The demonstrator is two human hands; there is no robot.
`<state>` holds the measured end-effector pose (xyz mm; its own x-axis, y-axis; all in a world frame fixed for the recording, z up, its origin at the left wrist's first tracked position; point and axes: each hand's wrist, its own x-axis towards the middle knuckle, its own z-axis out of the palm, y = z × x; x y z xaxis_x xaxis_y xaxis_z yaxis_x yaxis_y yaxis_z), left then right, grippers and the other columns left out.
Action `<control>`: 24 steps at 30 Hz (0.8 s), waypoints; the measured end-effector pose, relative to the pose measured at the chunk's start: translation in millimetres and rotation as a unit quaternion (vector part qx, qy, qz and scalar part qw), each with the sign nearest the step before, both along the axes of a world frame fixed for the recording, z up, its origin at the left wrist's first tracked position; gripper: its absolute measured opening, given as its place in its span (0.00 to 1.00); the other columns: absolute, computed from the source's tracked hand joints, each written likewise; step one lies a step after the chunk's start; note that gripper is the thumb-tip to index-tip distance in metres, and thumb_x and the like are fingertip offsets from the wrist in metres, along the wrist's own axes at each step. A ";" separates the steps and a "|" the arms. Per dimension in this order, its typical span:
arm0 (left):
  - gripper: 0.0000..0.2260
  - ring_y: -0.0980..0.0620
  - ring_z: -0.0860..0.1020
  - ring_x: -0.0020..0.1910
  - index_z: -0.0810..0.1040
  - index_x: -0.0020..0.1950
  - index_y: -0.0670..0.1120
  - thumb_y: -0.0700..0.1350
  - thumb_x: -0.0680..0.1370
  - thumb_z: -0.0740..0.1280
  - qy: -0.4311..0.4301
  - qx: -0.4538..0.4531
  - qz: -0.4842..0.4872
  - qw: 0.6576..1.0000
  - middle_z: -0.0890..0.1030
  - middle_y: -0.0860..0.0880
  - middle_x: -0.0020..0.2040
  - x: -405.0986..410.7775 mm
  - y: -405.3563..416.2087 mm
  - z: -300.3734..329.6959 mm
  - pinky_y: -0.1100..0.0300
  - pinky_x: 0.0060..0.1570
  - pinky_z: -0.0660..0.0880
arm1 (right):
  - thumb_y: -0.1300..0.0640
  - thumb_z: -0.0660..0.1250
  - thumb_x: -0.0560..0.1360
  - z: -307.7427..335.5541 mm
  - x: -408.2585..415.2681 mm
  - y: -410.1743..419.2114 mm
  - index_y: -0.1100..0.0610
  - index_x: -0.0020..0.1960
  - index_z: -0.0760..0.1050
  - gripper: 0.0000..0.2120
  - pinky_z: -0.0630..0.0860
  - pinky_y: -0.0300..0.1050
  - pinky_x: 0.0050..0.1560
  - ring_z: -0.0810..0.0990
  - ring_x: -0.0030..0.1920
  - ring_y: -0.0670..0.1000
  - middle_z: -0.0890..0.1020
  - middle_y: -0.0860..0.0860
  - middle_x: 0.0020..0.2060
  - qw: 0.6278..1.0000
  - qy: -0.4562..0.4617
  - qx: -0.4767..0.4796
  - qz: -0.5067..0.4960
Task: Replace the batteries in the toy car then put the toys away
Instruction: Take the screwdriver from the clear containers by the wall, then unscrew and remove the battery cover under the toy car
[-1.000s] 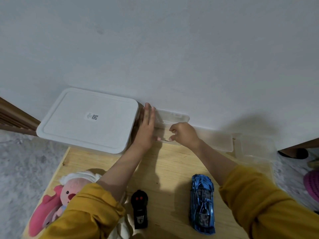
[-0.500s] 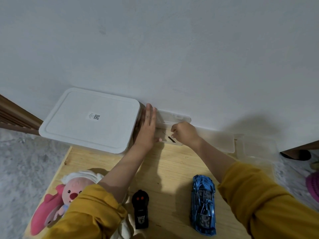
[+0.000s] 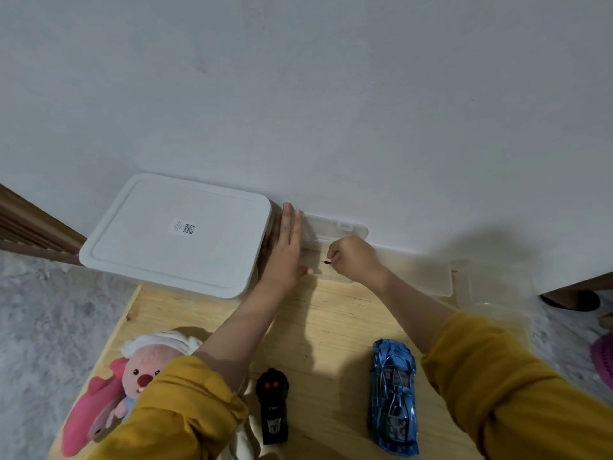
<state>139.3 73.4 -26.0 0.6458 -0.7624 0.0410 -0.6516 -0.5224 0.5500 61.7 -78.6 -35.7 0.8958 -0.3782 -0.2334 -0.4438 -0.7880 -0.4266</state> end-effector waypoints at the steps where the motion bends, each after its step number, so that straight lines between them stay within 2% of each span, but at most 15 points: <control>1: 0.56 0.49 0.34 0.74 0.35 0.75 0.43 0.37 0.65 0.77 0.002 0.000 0.002 1.000 0.27 0.48 0.72 -0.7 0.3 0.5 0.64 0.70 0.47 | 0.66 0.60 0.71 2.1 -3.4 -0.6 0.55 0.47 0.83 0.14 0.74 0.40 0.42 0.82 0.47 0.51 0.85 0.51 0.45 0.999 -0.022 0.022 -0.010; 4: 0.55 0.50 0.36 0.75 0.35 0.76 0.44 0.38 0.67 0.77 -0.002 0.015 0.009 1.000 0.26 0.50 0.71 -3.7 0.4 3.6 0.64 0.70 0.49 | 0.65 0.61 0.72 9.8 -21.7 -0.5 0.57 0.49 0.83 0.13 0.79 0.44 0.44 0.83 0.43 0.51 0.85 0.52 0.45 0.994 -0.079 0.073 -0.035; 6: 0.54 0.48 0.37 0.75 0.35 0.76 0.43 0.41 0.69 0.76 -0.018 0.037 0.019 0.999 0.27 0.48 0.72 -5.6 -0.4 6.7 0.61 0.71 0.49 | 0.65 0.63 0.73 13.9 -35.8 1.7 0.57 0.51 0.82 0.11 0.79 0.45 0.46 0.81 0.43 0.49 0.84 0.50 0.46 0.987 -0.122 0.088 -0.058; 9: 0.50 0.46 0.35 0.75 0.35 0.76 0.42 0.44 0.72 0.73 -0.044 0.078 0.031 0.995 0.31 0.44 0.75 -8.5 -2.0 12.5 0.59 0.71 0.47 | 0.65 0.66 0.73 22.1 -58.2 10.3 0.57 0.52 0.82 0.10 0.75 0.36 0.46 0.77 0.39 0.42 0.80 0.47 0.43 0.967 -0.196 0.105 -0.124; 12: 0.43 0.46 0.34 0.75 0.35 0.75 0.40 0.37 0.74 0.65 -0.057 0.085 0.041 0.994 0.32 0.44 0.75 -14.5 -0.1 17.6 0.57 0.72 0.51 | 0.68 0.67 0.73 28.3 -87.0 23.3 0.60 0.52 0.81 0.10 0.74 0.28 0.42 0.77 0.38 0.38 0.79 0.49 0.42 0.941 -0.261 0.124 -0.173; 14: 0.41 0.46 0.34 0.75 0.35 0.76 0.40 0.36 0.74 0.62 -0.063 0.088 0.045 0.993 0.32 0.43 0.76 -19.7 4.1 21.2 0.57 0.72 0.54 | 0.69 0.69 0.72 28.4 -107.8 34.2 0.62 0.51 0.81 0.09 0.75 0.27 0.42 0.78 0.38 0.38 0.79 0.52 0.42 0.929 -0.298 0.121 -0.184; 19: 0.42 0.44 0.35 0.75 0.34 0.75 0.39 0.49 0.78 0.64 -0.080 0.145 0.023 0.986 0.29 0.43 0.73 -41.5 15.9 32.2 0.50 0.75 0.46 | 0.66 0.69 0.73 27.6 -151.9 58.3 0.60 0.52 0.81 0.09 0.74 0.25 0.40 0.77 0.41 0.40 0.79 0.51 0.43 0.923 -0.278 0.139 -0.227; 24: 0.36 0.43 0.42 0.76 0.43 0.77 0.39 0.50 0.78 0.62 -0.059 0.152 -0.013 0.986 0.40 0.39 0.77 -89.5 24.6 37.9 0.50 0.75 0.49 | 0.65 0.68 0.74 27.2 -188.9 68.5 0.59 0.52 0.80 0.08 0.76 0.31 0.42 0.77 0.42 0.40 0.80 0.52 0.44 0.900 -0.290 0.145 -0.292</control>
